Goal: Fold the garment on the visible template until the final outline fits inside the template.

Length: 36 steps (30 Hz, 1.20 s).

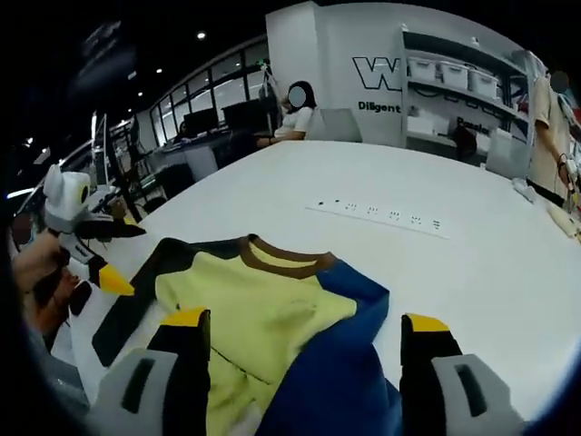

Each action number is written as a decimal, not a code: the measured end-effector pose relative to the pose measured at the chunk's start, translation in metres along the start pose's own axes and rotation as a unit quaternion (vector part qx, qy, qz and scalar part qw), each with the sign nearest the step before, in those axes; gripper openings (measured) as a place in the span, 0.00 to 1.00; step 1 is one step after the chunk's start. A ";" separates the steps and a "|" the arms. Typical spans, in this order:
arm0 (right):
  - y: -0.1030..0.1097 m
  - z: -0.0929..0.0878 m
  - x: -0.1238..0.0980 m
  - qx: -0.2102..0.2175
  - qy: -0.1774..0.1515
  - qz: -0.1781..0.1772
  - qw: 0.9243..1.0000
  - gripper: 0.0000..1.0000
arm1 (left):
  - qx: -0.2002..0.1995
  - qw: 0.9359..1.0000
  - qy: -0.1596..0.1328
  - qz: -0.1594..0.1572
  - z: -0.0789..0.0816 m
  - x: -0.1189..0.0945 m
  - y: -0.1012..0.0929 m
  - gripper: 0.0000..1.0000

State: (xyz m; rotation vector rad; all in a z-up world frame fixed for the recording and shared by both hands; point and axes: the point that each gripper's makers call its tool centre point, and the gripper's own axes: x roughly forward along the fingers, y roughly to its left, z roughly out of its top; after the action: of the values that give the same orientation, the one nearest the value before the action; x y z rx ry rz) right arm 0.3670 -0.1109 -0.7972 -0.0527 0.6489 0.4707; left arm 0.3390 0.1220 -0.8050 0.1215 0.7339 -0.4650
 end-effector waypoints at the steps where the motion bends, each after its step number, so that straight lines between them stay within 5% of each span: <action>1: -0.001 -0.001 0.000 0.000 0.000 0.001 1.000 0.86 | -0.001 1.000 0.002 -0.005 -0.002 -0.001 -0.003 0.99; 18: 0.021 -0.048 -0.020 0.000 0.020 -0.003 1.000 0.72 | -0.002 0.997 0.004 -0.083 -0.029 -0.003 -0.092 0.94; 36: 0.002 -0.069 -0.027 -0.002 0.021 -0.063 0.998 0.23 | -0.026 0.990 0.007 -0.142 -0.044 0.010 -0.166 0.51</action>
State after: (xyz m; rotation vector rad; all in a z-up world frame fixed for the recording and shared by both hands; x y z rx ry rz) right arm 0.3086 -0.1335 -0.8360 -0.1065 0.6811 0.3508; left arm 0.2438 -0.0181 -0.8351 -0.0308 0.7797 -0.7157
